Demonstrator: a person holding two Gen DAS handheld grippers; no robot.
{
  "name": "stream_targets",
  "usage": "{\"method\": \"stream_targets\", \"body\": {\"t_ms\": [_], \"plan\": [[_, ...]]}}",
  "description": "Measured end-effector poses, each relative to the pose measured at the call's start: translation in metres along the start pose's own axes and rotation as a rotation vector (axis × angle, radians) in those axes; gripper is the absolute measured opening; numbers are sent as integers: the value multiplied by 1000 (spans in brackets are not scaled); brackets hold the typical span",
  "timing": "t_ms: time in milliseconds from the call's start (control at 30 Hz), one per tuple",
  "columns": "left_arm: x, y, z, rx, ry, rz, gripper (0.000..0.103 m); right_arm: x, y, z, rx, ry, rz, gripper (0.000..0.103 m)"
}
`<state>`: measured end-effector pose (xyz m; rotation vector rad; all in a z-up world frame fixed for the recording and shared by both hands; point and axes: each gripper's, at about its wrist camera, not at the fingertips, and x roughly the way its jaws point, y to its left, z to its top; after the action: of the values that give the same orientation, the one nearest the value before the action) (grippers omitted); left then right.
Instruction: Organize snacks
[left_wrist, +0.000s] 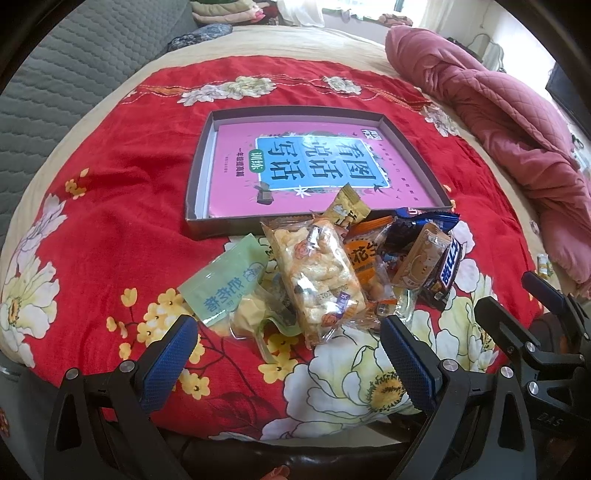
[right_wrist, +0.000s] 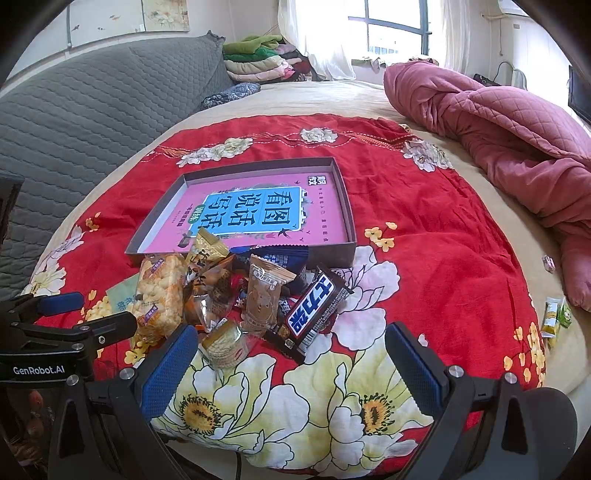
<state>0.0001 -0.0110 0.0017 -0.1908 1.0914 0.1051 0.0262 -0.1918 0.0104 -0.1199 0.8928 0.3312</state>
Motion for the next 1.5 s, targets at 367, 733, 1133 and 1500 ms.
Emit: {"method": "stream_targets", "body": {"t_ms": [367,733,1133,1500], "plan": [[0,0,-1,0,1,-3,99,-1,-2,1,1,-2,-2,102],[-1,2,-2,-8,0,-14,99,0,0,0,1,-2,-1,102],[0,23,2,-88,17,-70,99,0,-1,0,4,0,0,102],[8,55,7,-181,41,-96,99,10,-6,1,39,7,43,102]]}}
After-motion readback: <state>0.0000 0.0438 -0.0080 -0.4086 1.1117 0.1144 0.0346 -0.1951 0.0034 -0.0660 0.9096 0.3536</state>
